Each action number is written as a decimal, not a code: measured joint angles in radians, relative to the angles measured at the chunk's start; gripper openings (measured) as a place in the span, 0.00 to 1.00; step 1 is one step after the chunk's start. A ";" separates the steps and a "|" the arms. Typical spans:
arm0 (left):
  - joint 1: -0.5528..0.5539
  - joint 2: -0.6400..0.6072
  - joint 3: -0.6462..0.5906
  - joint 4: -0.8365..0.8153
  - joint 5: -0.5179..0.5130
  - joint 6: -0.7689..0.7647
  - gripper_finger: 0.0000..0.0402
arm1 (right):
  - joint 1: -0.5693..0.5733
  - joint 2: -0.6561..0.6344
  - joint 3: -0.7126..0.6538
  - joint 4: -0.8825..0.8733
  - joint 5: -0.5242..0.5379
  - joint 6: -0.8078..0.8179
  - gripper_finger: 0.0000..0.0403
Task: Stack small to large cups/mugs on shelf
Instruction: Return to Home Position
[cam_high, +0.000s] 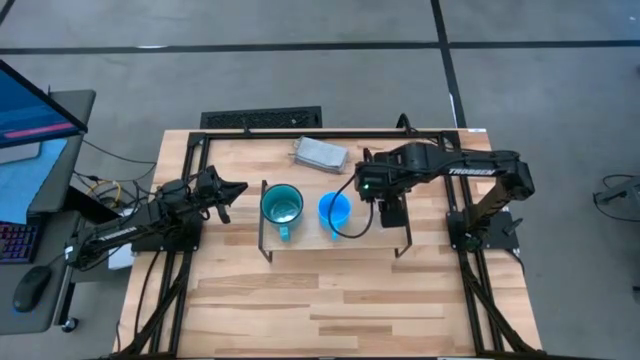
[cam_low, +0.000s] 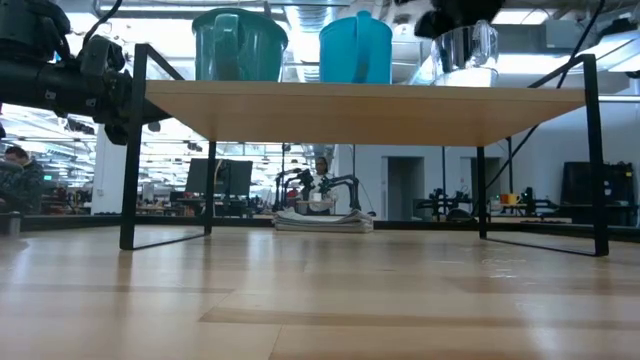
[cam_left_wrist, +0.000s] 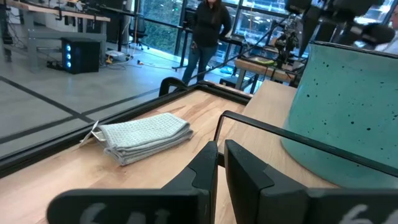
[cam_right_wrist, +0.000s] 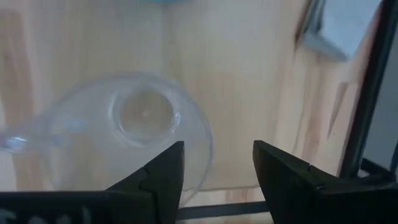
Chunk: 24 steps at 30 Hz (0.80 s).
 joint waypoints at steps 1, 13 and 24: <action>0.000 0.000 0.000 0.000 0.001 0.000 0.05 | 0.001 -0.001 0.021 0.003 0.000 0.000 0.53; 0.000 0.000 0.000 0.000 0.002 0.000 0.05 | -0.036 -0.001 0.299 -0.012 0.034 0.041 0.48; 0.000 0.000 -0.001 0.016 0.001 -0.024 0.05 | -0.142 -0.206 0.324 0.088 0.030 0.011 0.27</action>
